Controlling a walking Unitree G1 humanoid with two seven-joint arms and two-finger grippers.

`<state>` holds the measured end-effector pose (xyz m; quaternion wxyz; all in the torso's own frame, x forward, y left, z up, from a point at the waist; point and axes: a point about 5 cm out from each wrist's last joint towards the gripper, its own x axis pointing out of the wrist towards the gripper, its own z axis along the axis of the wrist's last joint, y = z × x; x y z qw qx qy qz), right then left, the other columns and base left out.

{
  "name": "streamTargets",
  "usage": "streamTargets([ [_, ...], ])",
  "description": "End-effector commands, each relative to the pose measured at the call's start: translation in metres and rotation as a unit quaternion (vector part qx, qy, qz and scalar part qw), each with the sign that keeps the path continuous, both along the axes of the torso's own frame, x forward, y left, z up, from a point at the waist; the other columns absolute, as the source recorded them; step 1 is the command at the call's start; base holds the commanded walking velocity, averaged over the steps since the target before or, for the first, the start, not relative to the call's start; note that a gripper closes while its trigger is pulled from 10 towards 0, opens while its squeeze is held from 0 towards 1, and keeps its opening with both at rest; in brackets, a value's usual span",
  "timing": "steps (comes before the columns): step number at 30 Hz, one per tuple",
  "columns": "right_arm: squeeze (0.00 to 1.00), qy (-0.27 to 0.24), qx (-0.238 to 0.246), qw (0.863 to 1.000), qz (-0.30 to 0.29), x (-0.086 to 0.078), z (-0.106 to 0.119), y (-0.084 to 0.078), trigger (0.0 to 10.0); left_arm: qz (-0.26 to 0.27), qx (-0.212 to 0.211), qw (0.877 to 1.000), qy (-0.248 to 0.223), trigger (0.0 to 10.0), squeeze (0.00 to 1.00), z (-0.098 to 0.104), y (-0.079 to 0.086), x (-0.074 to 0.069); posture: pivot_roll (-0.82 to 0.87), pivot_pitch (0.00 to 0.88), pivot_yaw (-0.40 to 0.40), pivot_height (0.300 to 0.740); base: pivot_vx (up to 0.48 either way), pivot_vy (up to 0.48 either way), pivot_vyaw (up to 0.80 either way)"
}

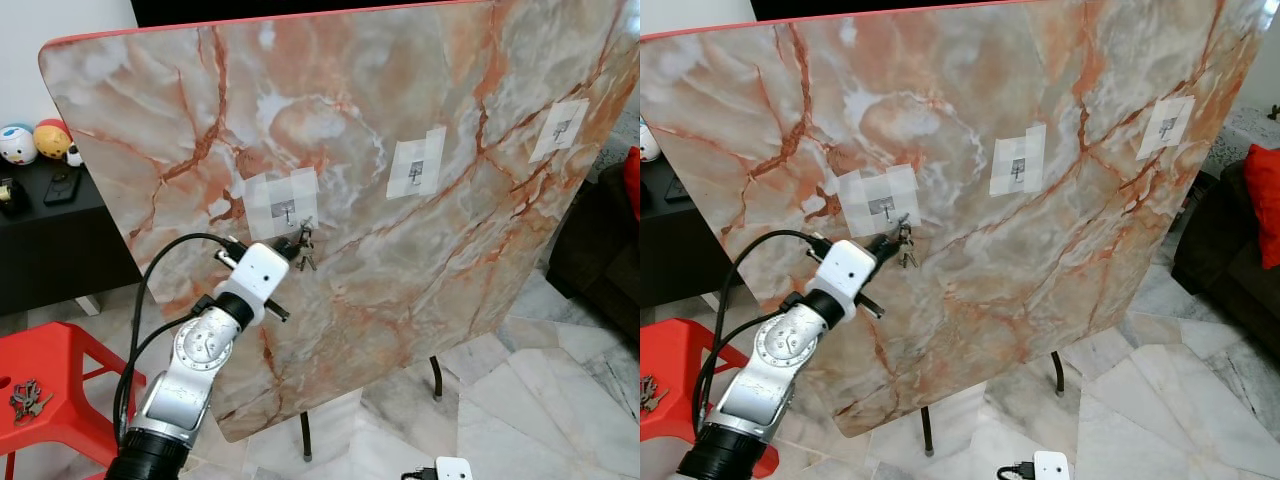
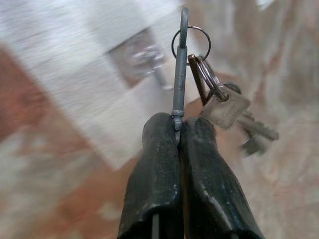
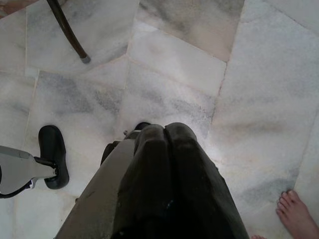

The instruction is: Hang keys on a hook

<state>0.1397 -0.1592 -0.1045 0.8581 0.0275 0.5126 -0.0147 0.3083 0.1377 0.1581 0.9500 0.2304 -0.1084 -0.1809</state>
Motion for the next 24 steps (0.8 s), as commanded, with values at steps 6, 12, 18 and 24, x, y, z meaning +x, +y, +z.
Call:
streamTargets([
  [6,0.0,-0.001,-0.002,1.0,0.0,0.001,0.0,-0.001,10.0,0.045,-0.031,0.998,-0.026,10.0,0.0,0.012,0.017,-0.002,0.06,0.0,-0.049,0.74,0.0,0.0,0.0],
  [12,0.0,0.0,-0.002,1.0,0.002,0.001,0.0,-0.001,10.0,0.035,-0.041,0.998,-0.027,10.0,0.0,0.013,0.018,-0.009,0.06,0.0,-0.05,0.74,0.0,0.0,0.0],
  [18,0.0,0.0,-0.002,1.0,0.002,0.001,0.0,0.0,10.0,0.03,-0.038,0.999,-0.014,10.0,0.0,0.007,0.016,-0.013,0.06,0.0,-0.052,0.74,0.0,0.0,0.0],
  [24,0.0,0.0,-0.002,1.0,0.002,0.001,0.0,0.0,10.0,0.037,-0.011,0.999,-0.007,10.0,0.0,0.006,0.016,-0.011,0.06,0.0,-0.05,0.74,0.0,0.0,0.0],
])
